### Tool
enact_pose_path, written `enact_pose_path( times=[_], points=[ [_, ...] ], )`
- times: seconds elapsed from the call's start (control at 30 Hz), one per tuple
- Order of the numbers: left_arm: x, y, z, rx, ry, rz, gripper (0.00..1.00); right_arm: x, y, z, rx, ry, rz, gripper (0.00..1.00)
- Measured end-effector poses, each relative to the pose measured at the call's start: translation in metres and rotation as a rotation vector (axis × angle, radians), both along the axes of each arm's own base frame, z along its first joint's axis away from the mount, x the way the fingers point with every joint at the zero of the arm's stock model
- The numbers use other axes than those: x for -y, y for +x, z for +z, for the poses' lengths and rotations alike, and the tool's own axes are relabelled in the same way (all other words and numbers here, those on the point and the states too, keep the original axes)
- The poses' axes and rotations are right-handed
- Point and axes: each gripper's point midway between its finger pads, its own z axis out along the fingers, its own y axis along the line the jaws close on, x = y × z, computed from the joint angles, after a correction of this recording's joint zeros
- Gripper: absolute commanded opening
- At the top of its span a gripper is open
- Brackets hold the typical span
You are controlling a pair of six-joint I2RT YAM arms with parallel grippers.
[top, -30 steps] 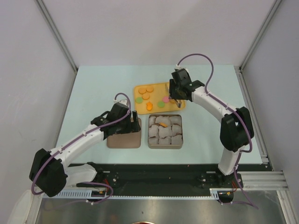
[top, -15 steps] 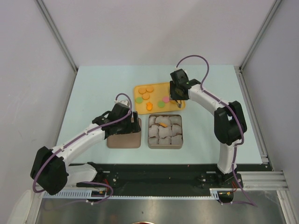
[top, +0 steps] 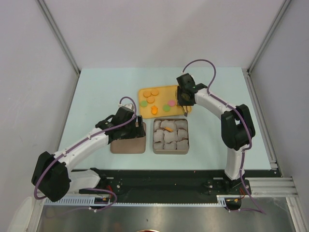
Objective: Pack the cookies
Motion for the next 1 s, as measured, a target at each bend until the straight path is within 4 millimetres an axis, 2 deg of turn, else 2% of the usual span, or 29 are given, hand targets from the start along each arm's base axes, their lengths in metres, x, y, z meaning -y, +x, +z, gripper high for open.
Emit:
enact_pose_path(
  times=[0.2, 0.3, 0.43, 0.57, 0.7, 0.8, 0.93, 1.0],
  points=[
    [0.000, 0.000, 0.000, 0.000, 0.000, 0.000, 0.87, 0.003, -0.004, 0.004, 0.003, 0.002, -0.002, 0.33],
    [0.000, 0.000, 0.000, 0.000, 0.001, 0.000, 0.87, 0.002, -0.010, 0.028, 0.041, 0.011, 0.003, 0.32],
    [0.000, 0.000, 0.000, 0.002, 0.001, 0.002, 0.87, -0.003, -0.029, 0.077, 0.125, 0.031, 0.027, 0.28],
    [0.000, 0.000, 0.001, 0.006, -0.001, 0.002, 0.87, -0.016, -0.067, 0.128, 0.221, 0.063, 0.082, 0.28],
    [0.000, 0.000, 0.003, 0.011, -0.005, 0.002, 0.87, -0.024, -0.114, 0.150, 0.251, 0.073, 0.141, 0.28],
    [0.000, 0.001, 0.005, 0.016, -0.008, 0.002, 0.87, -0.027, -0.146, 0.150, 0.241, 0.065, 0.173, 0.27],
    [0.000, 0.001, 0.008, 0.025, -0.014, 0.002, 0.87, -0.027, -0.197, 0.132, 0.191, 0.031, 0.218, 0.27],
    [0.000, 0.001, 0.009, 0.028, -0.015, 0.002, 0.87, -0.027, -0.214, 0.126, 0.176, 0.022, 0.229, 0.27]
  ],
)
